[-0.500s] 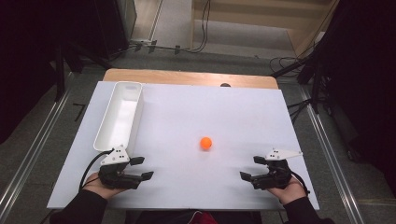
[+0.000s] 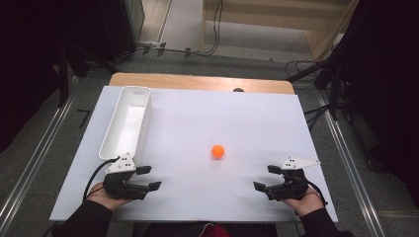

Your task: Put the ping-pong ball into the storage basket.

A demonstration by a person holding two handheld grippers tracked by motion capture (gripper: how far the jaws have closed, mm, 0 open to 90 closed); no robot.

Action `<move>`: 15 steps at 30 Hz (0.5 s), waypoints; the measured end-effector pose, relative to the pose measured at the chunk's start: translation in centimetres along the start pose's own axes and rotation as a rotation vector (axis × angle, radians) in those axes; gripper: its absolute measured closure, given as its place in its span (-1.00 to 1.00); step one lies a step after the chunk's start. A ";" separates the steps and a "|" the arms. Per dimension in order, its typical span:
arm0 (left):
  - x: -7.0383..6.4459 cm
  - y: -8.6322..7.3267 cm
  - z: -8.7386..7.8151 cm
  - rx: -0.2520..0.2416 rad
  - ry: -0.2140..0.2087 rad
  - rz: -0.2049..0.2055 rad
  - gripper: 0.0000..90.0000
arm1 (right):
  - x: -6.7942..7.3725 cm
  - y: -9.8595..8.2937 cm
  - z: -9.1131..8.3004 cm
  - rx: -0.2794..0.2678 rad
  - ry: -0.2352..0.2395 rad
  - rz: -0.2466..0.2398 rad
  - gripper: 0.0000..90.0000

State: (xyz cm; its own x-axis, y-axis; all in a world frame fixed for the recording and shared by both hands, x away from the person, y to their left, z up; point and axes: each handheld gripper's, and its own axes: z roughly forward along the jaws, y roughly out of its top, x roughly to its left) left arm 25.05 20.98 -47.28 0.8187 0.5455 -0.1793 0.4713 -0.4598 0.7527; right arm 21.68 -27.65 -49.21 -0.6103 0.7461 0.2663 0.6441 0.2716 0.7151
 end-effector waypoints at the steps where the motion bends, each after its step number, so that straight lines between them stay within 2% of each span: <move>1: 0.0 0.0 0.0 0.000 0.000 0.000 -0.29 | 0.0 0.0 0.0 0.000 0.008 -0.002 -0.79; 4: -0.1 -0.1 0.0 0.005 -0.001 0.009 -0.30 | -0.1 0.1 0.0 -0.016 0.008 -0.008 -0.79; 11: -0.1 -0.1 0.0 0.009 0.000 0.003 -0.34 | -0.1 0.0 0.1 -0.009 -0.006 0.008 -0.79; 15: -0.1 -0.1 0.0 0.006 0.000 0.008 -0.34 | -0.1 0.1 0.1 -0.013 0.013 0.006 -0.79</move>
State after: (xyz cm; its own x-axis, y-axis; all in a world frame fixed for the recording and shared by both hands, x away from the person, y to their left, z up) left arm 24.93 20.92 -47.36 0.8223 0.5419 -0.1734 0.4668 -0.4683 0.7502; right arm 21.81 -27.67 -49.25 -0.6123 0.7399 0.2786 0.6416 0.2592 0.7219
